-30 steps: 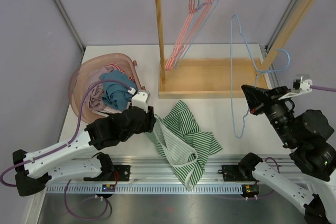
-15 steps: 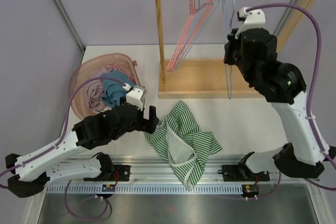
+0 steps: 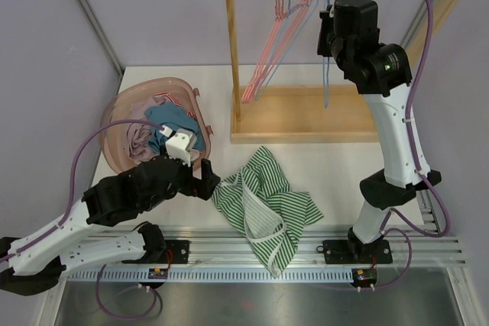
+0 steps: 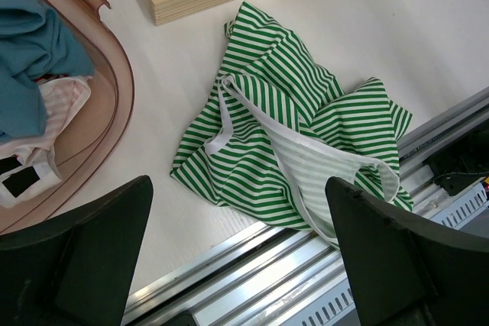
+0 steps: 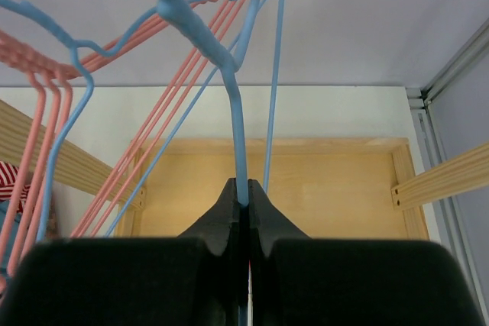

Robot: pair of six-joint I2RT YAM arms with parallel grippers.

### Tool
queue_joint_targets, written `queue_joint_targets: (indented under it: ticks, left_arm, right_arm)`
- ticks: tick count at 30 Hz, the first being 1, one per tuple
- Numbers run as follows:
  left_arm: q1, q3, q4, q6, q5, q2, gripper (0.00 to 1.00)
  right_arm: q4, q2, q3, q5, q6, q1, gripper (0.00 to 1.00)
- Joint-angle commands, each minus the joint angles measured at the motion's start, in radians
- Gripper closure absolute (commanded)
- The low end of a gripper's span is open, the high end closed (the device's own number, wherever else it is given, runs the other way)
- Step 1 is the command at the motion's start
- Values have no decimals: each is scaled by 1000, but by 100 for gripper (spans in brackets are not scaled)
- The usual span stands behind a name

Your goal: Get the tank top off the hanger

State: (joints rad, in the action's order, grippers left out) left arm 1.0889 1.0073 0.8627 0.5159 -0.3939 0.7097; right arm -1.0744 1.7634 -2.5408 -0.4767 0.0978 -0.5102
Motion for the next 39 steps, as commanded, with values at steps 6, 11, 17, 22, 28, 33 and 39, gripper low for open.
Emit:
queue_joint_targets:
  ticks: [6,11,17,22,28,33,39]
  left_arm:
    - [2,-25,-10,-17,-11,-33,1]
    - [0,-41,-22,-10,-11,-29,1]
    - [2,-59,-91,9,0,3,1]
    - [2,-88,-166,19,20,66,1]
    - [9,-131,-249,22,49,125,1]
    - [38,-160,-332,15,66,172,1]
    - [107,-173,-410,36,52,276,1]
  right_arm:
    - [-1,151,-136,127,39,33,100]
    - [60,102,-1,173,71,30,100]
    - [68,100,28,239,72,9,100]
    - [25,120,-10,236,54,-2,100]
    - [88,-1,163,199,30,-2,71]
    - [82,-106,232,179,23,-2,46]
    - [64,-294,384,225,36,-2,1]
